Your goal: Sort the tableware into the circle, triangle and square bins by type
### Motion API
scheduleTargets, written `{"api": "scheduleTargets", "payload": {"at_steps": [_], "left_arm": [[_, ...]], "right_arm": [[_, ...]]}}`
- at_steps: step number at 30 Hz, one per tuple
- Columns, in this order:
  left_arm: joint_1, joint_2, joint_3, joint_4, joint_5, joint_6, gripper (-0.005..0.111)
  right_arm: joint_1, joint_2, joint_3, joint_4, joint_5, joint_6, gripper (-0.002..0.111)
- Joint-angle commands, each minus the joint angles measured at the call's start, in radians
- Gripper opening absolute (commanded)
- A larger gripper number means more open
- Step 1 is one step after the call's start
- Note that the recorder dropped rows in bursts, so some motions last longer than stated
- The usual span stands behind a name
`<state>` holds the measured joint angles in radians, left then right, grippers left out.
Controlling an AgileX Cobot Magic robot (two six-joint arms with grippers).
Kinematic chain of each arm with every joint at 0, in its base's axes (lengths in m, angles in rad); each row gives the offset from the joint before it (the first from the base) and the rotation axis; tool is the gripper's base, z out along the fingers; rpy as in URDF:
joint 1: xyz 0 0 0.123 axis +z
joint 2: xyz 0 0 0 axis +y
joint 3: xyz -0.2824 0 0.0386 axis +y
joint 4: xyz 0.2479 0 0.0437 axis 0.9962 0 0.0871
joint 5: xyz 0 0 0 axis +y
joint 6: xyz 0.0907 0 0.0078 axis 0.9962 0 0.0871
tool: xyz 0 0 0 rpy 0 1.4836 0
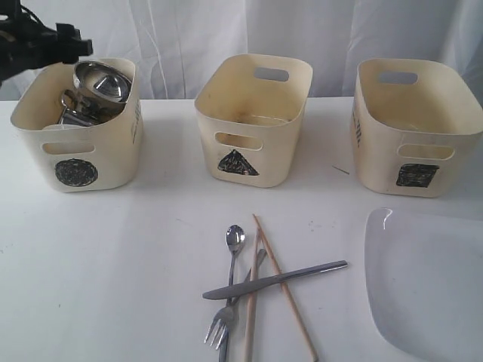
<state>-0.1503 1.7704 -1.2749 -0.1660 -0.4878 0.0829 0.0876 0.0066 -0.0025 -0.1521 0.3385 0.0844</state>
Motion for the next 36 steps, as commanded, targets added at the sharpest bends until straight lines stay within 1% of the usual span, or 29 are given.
{"api": "scheduleTargets", "payload": {"at_steps": [1, 2, 4, 7, 9, 12, 16, 19, 23, 26, 31, 36], "left_arm": [[-0.001, -0.21, -0.006, -0.004, 0.299, -0.029, 0.045], [-0.001, -0.252, -0.006, -0.004, 0.393, -0.047, 0.033], [-0.001, -0.343, -0.006, -0.004, 0.608, -0.061, 0.0], [-0.001, -0.433, 0.009, -0.02, 0.817, -0.065, 0.001], [-0.001, -0.482, 0.032, -0.034, 0.907, -0.058, 0.001], [-0.001, -0.559, 0.084, -0.061, 0.986, -0.06, 0.001], [-0.001, -0.67, 0.174, -0.198, 1.086, -0.028, 0.001], [-0.001, -0.77, 0.239, -0.301, 1.099, 0.031, 0.001], [-0.001, -0.922, 0.318, -0.453, 1.099, 0.158, 0.001], [-0.001, -1.034, 0.37, -0.531, 1.129, 0.238, 0.001], [-0.001, -1.19, 0.431, -0.543, 1.219, 0.292, 0.001], [-0.001, -1.263, 0.47, -0.544, 1.258, 0.269, 0.001]], "right_arm": [[-0.007, -0.007, 0.002, 0.001, -0.003, 0.001, 0.0], [-0.007, -0.007, 0.002, 0.001, -0.003, 0.001, 0.0], [-0.007, -0.007, 0.002, 0.001, -0.003, 0.001, 0.0], [-0.007, -0.007, 0.002, 0.001, -0.003, 0.001, 0.0], [-0.007, -0.007, 0.002, 0.001, -0.003, 0.001, 0.0], [-0.007, -0.007, 0.002, 0.001, -0.003, 0.001, 0.0], [-0.007, -0.007, 0.002, 0.001, -0.003, 0.001, 0.0], [-0.007, -0.007, 0.002, 0.001, -0.003, 0.001, 0.0], [-0.007, -0.007, 0.002, 0.001, -0.003, 0.001, 0.0], [-0.007, -0.007, 0.002, 0.001, -0.003, 0.001, 0.0], [-0.007, -0.007, 0.002, 0.001, -0.003, 0.001, 0.0], [-0.007, -0.007, 0.002, 0.001, -0.003, 0.001, 0.0]]}}
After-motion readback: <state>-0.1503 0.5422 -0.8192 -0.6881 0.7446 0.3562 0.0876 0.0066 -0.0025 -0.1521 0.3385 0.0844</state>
